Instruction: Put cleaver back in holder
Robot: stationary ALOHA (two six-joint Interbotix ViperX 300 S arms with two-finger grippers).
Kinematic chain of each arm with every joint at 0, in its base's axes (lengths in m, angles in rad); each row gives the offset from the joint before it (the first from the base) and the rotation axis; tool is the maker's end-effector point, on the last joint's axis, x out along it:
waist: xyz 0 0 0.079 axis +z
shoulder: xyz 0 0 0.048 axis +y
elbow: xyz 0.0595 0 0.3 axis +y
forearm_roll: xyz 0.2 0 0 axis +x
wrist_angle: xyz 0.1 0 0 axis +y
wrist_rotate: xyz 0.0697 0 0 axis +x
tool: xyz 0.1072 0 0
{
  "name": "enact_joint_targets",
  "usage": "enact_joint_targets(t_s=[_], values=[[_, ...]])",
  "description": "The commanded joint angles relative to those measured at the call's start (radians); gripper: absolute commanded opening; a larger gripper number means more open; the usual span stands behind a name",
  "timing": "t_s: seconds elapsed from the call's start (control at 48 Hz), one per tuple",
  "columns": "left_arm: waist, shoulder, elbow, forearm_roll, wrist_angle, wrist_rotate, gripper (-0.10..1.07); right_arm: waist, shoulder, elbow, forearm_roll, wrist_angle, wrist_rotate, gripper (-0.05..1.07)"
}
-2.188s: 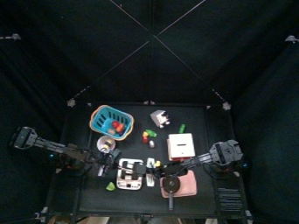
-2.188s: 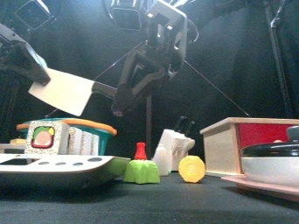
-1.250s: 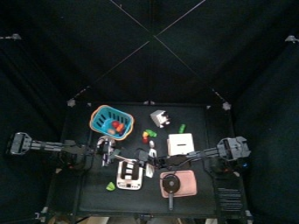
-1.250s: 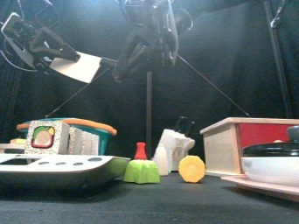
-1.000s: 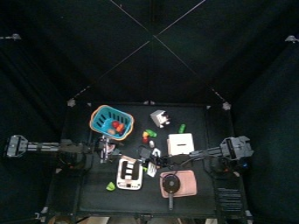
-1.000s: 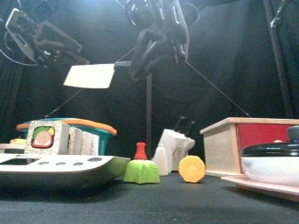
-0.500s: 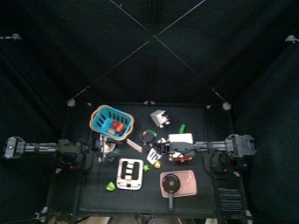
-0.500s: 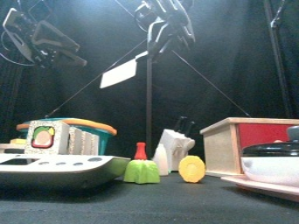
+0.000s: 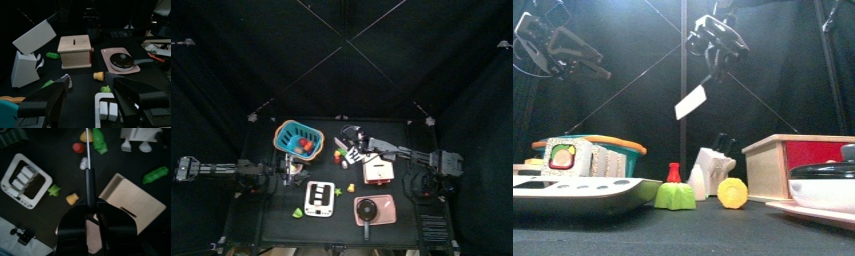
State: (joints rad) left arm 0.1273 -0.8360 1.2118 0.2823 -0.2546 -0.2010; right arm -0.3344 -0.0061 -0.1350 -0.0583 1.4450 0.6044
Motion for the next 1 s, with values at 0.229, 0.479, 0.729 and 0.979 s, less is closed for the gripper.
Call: enact_joint_targets(t_s=[0.229, 0.479, 0.729, 0.979], values=[[0.003, 0.003, -0.008, -0.006, -0.003, 0.003, 0.93, -0.169, -0.032, 0.038, 0.104, 0.046, -0.086, 0.32], [0.003, 0.003, -0.005, -0.006, -0.003, 0.003, 0.93, -0.209, -0.021, 0.055, 0.107, 0.069, -0.14, 0.32], [0.002, 0.003, -0.003, -0.006, -0.003, 0.003, 0.93, -0.212, -0.006, 0.064, 0.106, 0.08, -0.144, 0.32], [0.003, 0.003, 0.0, -0.005, -0.003, 0.003, 0.93, -0.212, 0.003, 0.086, 0.1, 0.081, -0.146, 0.32]])
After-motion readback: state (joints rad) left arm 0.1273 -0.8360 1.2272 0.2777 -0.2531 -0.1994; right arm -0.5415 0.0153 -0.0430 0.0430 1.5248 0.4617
